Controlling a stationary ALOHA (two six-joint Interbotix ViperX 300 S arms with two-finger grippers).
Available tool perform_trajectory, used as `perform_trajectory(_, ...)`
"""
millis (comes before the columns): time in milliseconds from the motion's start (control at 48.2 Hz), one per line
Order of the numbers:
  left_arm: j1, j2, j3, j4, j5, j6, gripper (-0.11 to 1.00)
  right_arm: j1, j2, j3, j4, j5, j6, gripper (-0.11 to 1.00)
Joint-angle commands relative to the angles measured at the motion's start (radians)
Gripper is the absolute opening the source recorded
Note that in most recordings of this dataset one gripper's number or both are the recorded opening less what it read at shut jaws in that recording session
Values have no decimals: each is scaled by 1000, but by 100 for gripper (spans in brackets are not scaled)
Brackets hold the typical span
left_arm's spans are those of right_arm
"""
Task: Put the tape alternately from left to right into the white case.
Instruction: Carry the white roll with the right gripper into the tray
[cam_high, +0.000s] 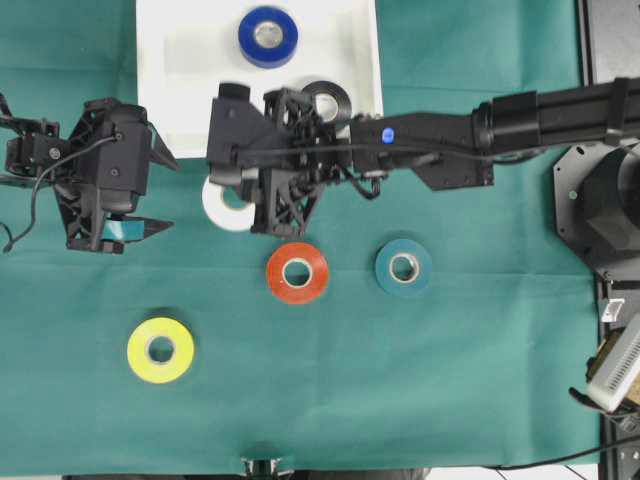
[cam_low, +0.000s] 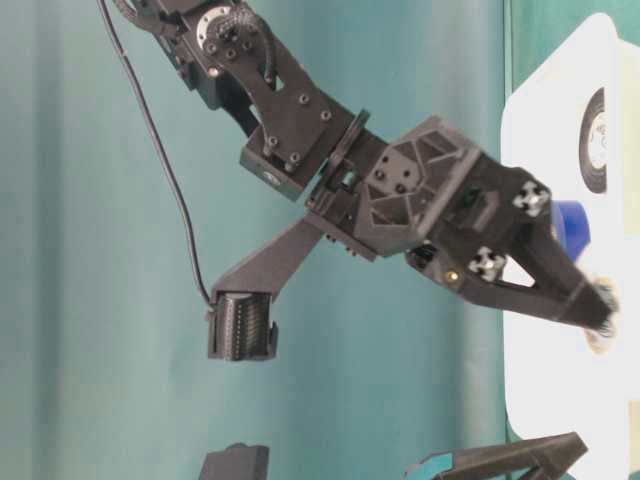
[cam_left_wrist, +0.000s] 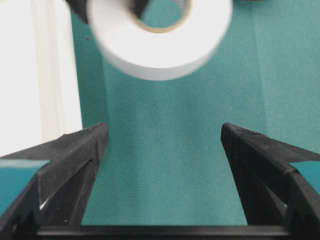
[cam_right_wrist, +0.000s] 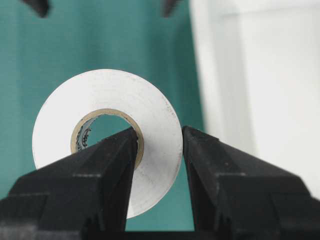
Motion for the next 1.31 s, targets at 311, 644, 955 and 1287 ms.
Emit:
perform_trajectory(311, -3, -12, -8, -2, -5, 0, 99, -123, -40, -3, -31, -5, 2, 2)
perform_trajectory(644, -3, -12, -9, -2, -5, -2, 99, -190, -41, 18, -52, -5, 2, 2)
perform_trajectory(955, -3, -12, -9, -2, -3, -2, 99, -207, -41, 28, -57, -11, 2, 2)
perform_trajectory(1287, -3, -12, -11, -2, -3, -2, 99, -218, -41, 40, -63, -11, 0, 2)
